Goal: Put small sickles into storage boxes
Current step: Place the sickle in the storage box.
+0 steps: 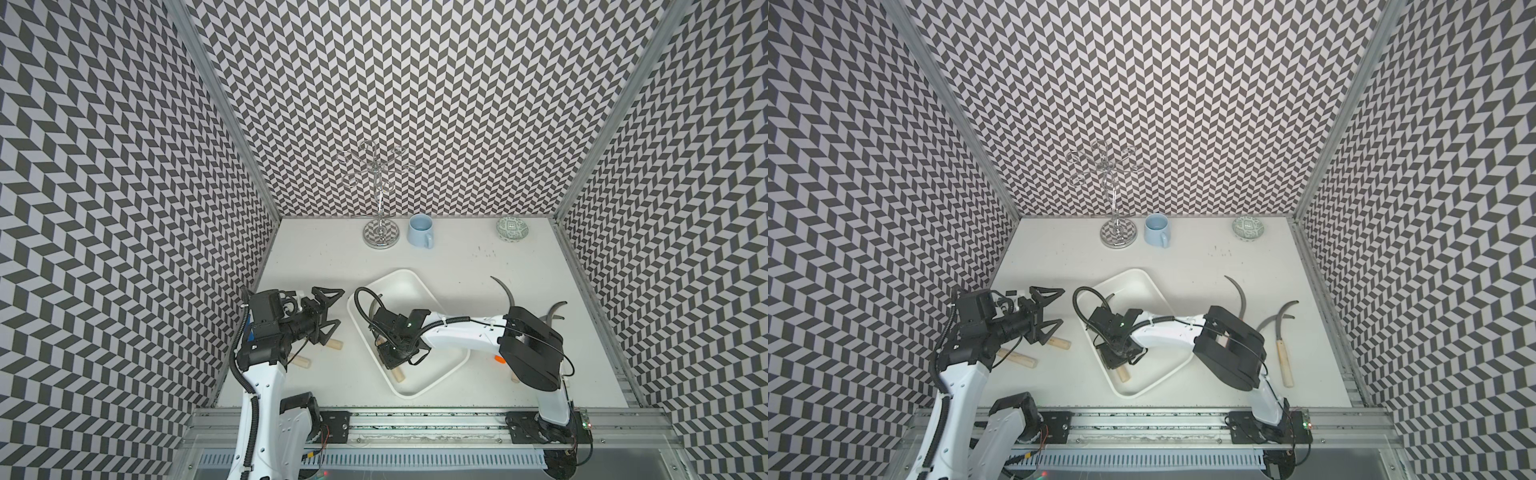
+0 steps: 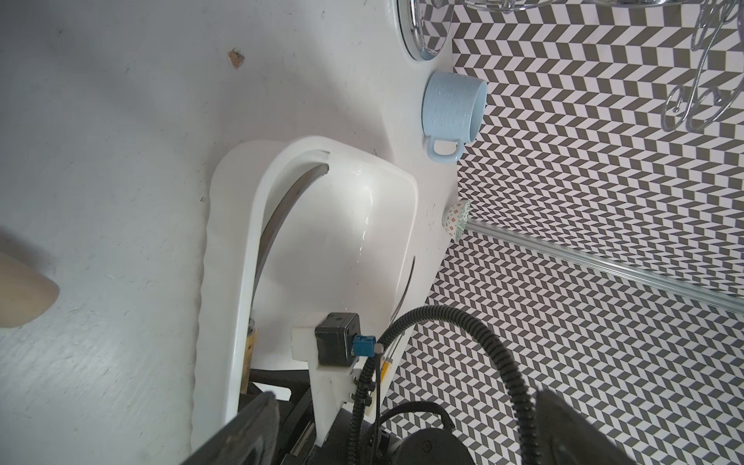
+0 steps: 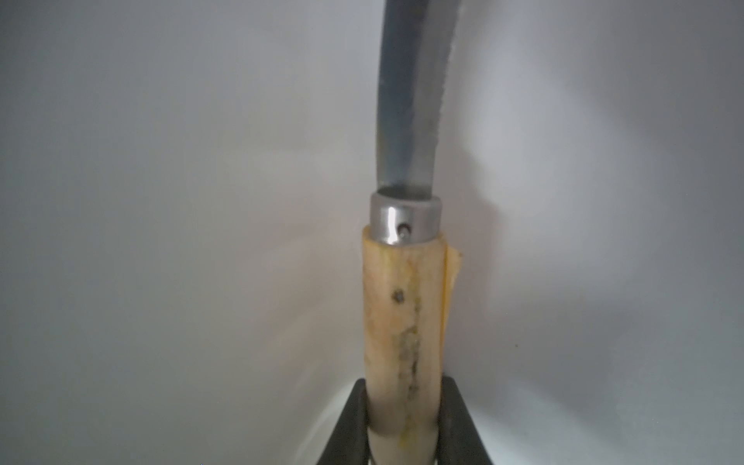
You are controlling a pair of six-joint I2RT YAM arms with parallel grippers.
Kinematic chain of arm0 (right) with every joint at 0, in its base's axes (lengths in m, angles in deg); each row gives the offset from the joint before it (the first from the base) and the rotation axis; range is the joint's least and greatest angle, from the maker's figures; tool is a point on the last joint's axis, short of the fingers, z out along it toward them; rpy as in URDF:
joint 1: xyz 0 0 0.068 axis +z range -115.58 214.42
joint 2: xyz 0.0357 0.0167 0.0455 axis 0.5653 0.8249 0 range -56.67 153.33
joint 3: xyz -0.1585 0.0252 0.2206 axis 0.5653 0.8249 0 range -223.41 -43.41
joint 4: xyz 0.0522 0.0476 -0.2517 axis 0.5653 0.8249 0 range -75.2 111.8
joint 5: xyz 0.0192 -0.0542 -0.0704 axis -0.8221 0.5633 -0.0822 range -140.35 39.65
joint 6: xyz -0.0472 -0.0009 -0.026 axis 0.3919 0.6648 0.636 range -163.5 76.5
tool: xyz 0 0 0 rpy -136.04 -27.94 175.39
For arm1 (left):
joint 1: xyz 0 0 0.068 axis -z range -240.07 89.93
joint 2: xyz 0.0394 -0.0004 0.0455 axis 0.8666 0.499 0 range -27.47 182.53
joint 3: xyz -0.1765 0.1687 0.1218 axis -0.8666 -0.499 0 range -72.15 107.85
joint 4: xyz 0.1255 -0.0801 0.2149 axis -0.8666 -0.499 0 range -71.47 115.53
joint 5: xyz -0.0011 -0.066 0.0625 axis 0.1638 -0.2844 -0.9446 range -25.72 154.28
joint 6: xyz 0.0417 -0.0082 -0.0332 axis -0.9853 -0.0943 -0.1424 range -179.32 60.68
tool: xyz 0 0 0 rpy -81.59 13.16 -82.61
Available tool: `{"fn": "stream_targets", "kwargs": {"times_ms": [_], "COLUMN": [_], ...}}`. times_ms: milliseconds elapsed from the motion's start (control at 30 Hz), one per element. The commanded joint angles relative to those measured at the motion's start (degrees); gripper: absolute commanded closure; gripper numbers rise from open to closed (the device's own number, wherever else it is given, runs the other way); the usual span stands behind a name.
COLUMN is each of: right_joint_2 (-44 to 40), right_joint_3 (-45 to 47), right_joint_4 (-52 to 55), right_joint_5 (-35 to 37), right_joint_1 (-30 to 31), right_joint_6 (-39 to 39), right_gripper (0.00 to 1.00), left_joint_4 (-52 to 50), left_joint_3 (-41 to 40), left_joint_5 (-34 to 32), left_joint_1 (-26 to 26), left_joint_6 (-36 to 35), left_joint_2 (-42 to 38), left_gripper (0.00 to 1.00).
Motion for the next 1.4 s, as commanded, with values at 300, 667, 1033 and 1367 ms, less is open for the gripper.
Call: {"fn": "stream_targets", "kwargs": {"times_ms": [300,667,1033,1367], "right_joint_2": [0.23,-0.63,-3.01,-8.08], "right_joint_3": [-0.49,-3.15,-3.34,-5.69], "right_joint_4": [0.55,3.71,6.28,13.03], "right_joint_5": [-0.67,1.13,4.18,13.51], "right_joint_1": [0.38,0.25,-0.23,-2.44], "right_joint_6": [0.92,1.95,2.68,8.07], "right_gripper": [0.54,0.36,0.03,0.00], "left_joint_4": [1.69,1.43,2.47,3.38], "left_joint_3": [1.70,2.55,2.39,2.89], "left_joint_5": [0.38,-0.17,-1.86,-4.03], "left_joint_1": [-0.29,-0.54,-0.52,-0.50], "left_joint_6": [0.76,1.02,3.48,4.44], "left_joint_2": [0.09,-0.49,-2.62,-2.90], "left_gripper": [0.00,0.00,0.01,0.00]}}
